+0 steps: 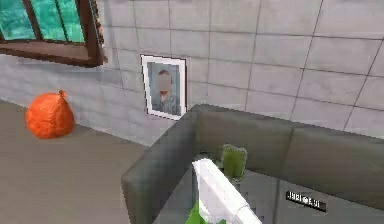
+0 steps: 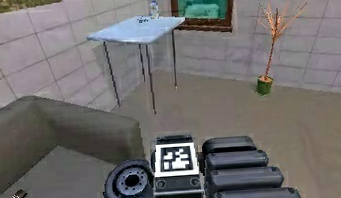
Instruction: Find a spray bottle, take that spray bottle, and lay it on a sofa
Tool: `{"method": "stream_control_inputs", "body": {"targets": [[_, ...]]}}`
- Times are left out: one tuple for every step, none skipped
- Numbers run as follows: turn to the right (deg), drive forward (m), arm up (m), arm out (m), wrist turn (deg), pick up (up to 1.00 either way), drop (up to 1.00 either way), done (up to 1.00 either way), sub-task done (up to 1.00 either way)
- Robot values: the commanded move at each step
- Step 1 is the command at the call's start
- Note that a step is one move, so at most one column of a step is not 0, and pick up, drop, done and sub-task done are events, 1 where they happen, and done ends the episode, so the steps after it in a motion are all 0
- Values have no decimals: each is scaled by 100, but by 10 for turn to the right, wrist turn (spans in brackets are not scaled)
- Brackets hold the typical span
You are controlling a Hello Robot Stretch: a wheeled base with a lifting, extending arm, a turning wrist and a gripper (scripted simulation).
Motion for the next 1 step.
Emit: {"method": "stream_control_inputs", "body": {"targets": [[-420, 0, 0, 0, 0, 0, 0, 0, 0]]}}
